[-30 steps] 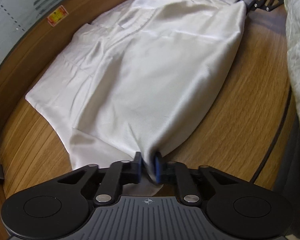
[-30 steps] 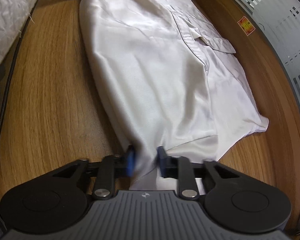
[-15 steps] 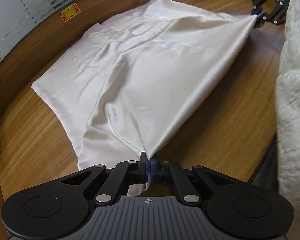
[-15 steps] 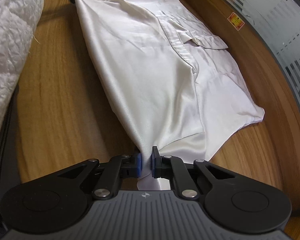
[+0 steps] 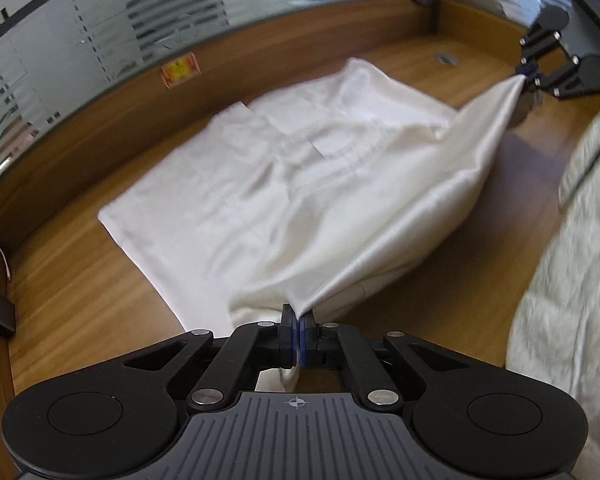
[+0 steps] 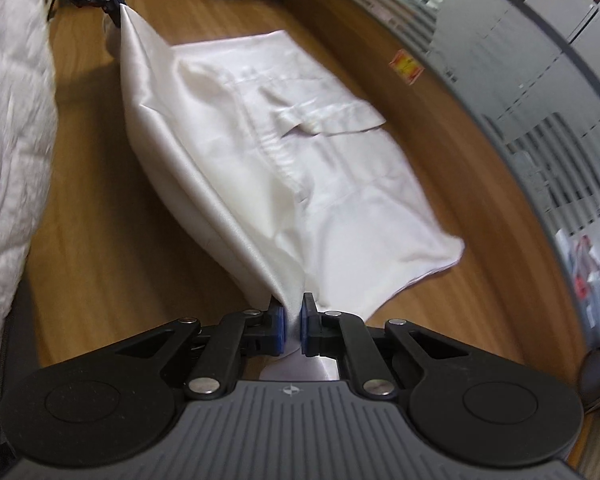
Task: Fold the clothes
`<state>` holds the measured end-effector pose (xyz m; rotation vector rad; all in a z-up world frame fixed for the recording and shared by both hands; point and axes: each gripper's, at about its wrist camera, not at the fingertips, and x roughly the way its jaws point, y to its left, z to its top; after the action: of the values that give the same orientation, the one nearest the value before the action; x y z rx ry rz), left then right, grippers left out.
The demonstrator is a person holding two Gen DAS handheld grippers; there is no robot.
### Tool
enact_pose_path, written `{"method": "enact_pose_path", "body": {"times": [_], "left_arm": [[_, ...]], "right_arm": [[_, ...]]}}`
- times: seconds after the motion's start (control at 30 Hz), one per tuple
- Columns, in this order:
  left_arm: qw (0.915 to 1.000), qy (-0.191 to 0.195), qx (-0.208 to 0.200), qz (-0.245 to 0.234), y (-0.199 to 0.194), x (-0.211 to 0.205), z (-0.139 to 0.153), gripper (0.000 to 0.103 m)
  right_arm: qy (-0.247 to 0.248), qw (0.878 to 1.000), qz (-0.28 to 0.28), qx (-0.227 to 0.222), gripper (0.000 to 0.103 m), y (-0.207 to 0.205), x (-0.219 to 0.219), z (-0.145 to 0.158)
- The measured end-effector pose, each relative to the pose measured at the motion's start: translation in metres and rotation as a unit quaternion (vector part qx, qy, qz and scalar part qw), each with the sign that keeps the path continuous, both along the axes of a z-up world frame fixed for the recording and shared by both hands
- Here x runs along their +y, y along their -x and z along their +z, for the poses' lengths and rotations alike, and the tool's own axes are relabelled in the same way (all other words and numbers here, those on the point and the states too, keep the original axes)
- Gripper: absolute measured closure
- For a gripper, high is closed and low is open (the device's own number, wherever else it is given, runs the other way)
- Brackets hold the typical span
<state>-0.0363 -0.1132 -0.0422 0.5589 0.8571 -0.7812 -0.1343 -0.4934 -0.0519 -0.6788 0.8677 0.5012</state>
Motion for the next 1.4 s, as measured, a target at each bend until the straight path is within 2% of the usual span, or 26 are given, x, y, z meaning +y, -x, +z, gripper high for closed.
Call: {"method": "enact_pose_path", "body": {"times": [0.17,0.33,0.5,0.63,1.03,1.4], "left_arm": [[0.9998,0.014,-0.009,0.008,-0.035,-0.008,0.015,0.100],[0.9996,0.008,-0.019,0.017,-0.077,-0.021,0.008,0.100],[0.9990,0.004,-0.013,0.043,-0.125,-0.032,-0.012,0.100],[0.9980,0.011,-0.004,0.062,-0.159,-0.036,-0.018,0.100],[0.9936,0.039,-0.021,0.104,-0.226,-0.039,0.005,0.100],[0.9917,0.006,-0.027,0.125,-0.306,-0.064,-0.026,0.099]], "right_arm": [[0.010,0.999,-0.008,-0.029,0.099,-0.033,-0.007,0.011],[0.029,0.998,-0.009,-0.046,0.100,-0.080,-0.014,0.002],[0.049,0.998,-0.010,-0.044,0.100,-0.130,-0.020,-0.024],[0.057,0.997,-0.011,-0.047,0.100,-0.161,-0.024,-0.031],[0.060,0.997,-0.017,-0.047,0.100,-0.244,-0.036,-0.025],[0.078,0.996,-0.035,-0.018,0.098,-0.331,-0.044,-0.057]]}}
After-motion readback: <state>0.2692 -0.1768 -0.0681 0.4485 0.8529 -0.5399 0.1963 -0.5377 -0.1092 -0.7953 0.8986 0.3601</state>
